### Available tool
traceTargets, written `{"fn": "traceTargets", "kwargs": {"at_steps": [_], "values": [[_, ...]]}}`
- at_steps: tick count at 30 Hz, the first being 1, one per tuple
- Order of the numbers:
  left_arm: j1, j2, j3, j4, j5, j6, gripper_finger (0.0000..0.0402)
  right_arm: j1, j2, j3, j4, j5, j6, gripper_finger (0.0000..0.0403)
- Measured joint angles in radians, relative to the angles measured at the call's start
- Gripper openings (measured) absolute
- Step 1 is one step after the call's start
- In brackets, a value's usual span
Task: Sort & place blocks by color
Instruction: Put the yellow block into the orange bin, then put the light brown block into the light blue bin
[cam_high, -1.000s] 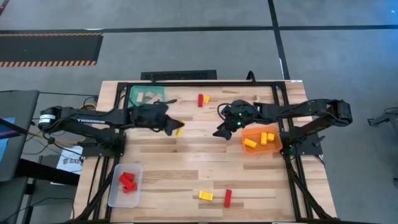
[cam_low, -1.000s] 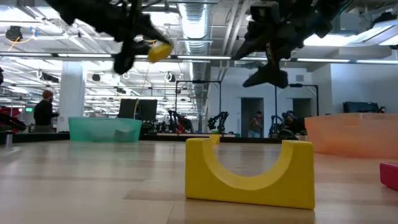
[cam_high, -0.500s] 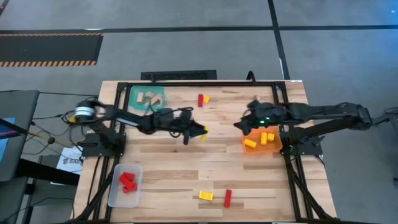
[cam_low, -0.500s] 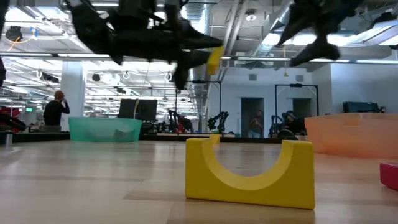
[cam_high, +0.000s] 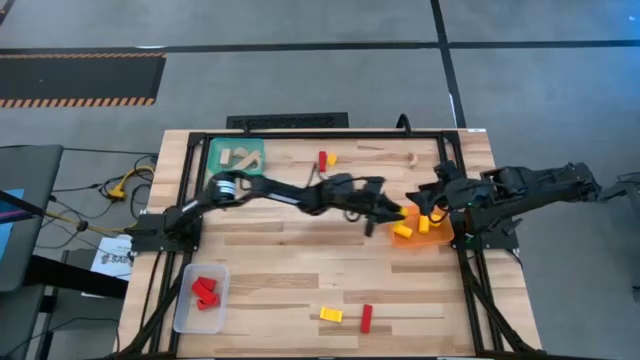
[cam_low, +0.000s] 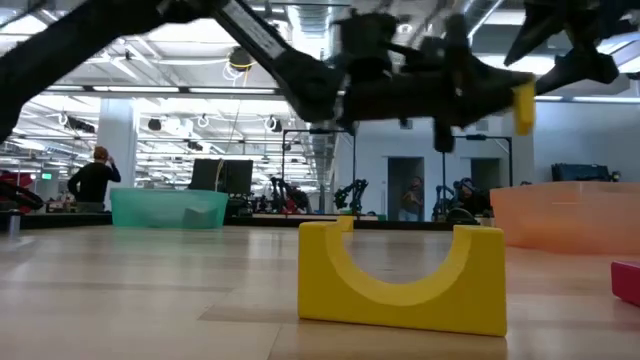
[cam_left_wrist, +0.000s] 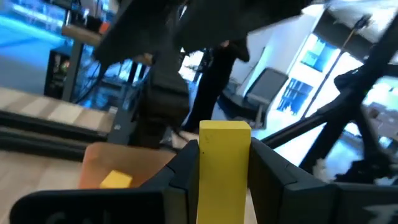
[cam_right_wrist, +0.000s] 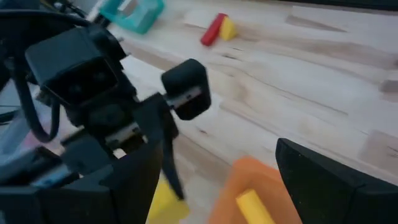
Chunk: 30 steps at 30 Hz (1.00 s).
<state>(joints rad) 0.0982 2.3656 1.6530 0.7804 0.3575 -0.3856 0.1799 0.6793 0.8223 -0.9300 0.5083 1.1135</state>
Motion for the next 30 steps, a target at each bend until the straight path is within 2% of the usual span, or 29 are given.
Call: {"fn": "traceTargets", "kwargs": {"at_steps": [4, 8, 11, 14, 16, 19, 25, 30], "values": [[0.001, 0.124, 0.201, -0.115, -0.002, 0.005, 0.0074, 0.005, -0.025, 0.000, -0.050, 0.005, 0.020, 0.0333], [-0.002, 0.193, 0.313, -0.200, -0.005, 0.018, 0.0077, 0.005, -0.034, 0.000, -0.064, 0.005, 0.010, 0.0333], [-0.008, 0.207, 0.335, -0.258, -0.023, 0.074, 0.0079, 0.005, -0.034, 0.000, -0.083, 0.006, 0.006, 0.0333], [-0.017, 0.207, 0.337, -0.324, -0.088, 0.181, 0.0095, 0.004, -0.034, 0.000, -0.107, 0.005, 0.004, 0.0333], [-0.021, 0.207, 0.337, -0.351, -0.100, 0.246, 0.0119, 0.004, -0.034, 0.000, -0.112, 0.006, -0.002, 0.0333], [-0.022, 0.205, 0.338, -0.356, -0.101, 0.266, 0.0167, 0.004, -0.034, 0.000, -0.110, 0.017, -0.022, 0.0333], [-0.005, 0.087, 0.336, -0.617, -0.140, 0.376, 0.0259, -0.027, -0.034, 0.000, -0.112, 0.087, -0.025, 0.0333], [0.015, -0.110, 0.342, -0.882, -0.228, 0.481, 0.0296, -0.098, -0.031, 0.000, -0.109, 0.114, -0.012, 0.0333]]}}
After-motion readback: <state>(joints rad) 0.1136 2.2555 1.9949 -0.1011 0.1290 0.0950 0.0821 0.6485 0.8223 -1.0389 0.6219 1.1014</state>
